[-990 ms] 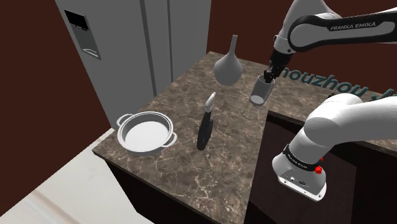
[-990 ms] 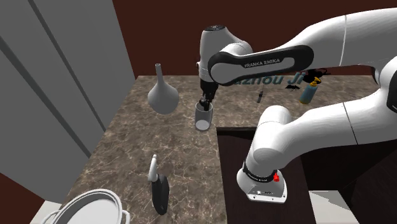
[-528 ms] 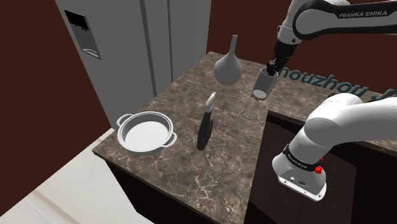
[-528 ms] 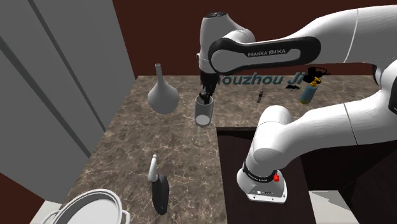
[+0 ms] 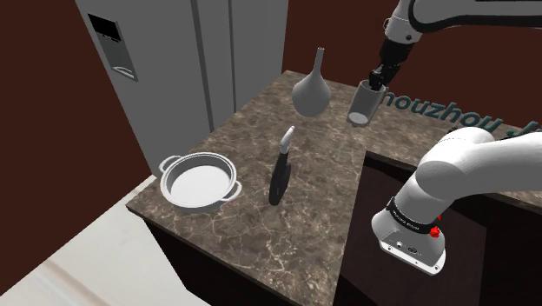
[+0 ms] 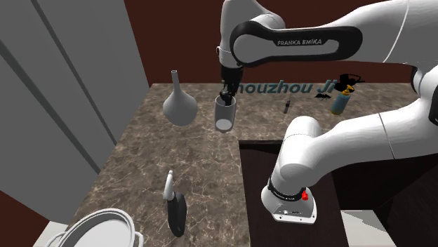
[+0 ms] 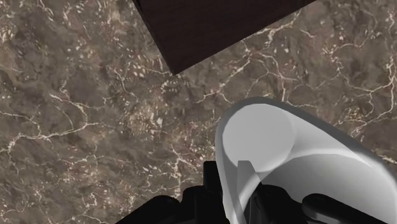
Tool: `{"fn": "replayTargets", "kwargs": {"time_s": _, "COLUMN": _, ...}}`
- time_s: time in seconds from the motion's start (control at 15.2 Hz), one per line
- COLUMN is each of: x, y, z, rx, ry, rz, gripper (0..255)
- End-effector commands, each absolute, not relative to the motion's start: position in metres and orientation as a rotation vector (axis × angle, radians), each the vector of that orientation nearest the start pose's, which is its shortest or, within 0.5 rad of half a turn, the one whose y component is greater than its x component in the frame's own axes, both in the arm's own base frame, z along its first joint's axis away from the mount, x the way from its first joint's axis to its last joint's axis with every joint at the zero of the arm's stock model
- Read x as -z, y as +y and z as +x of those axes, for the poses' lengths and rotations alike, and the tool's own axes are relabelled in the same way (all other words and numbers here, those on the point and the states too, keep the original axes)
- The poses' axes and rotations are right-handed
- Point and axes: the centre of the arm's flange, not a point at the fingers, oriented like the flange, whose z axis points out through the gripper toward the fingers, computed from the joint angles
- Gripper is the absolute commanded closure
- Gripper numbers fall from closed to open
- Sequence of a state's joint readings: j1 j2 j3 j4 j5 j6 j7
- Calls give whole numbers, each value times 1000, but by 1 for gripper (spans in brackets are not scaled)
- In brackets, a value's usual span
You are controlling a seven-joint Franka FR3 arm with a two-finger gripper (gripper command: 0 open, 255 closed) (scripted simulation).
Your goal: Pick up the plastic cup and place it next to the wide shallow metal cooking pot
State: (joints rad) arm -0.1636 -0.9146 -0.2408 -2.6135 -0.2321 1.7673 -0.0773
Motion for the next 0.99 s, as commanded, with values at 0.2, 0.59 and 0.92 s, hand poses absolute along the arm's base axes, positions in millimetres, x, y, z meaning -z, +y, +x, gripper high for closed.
{"fn": "replayTargets", "kwargs": {"time_s": 0.2, "x": -541, "y": -141, "z": 258, "rx": 78, "ry": 320, "rz": -3174, "gripper": 255}}
{"fn": "replayTargets", "kwargs": {"time_s": 0.59, "x": -572, "y": -141, "z": 258, "rx": 78, "ry": 320, "rz": -3174, "gripper": 255}}
{"fn": "replayTargets", "kwargs": {"time_s": 0.92, "x": -579, "y": -109, "z": 281, "rx": 78, "ry": 320, "rz": -3174, "gripper": 255}}
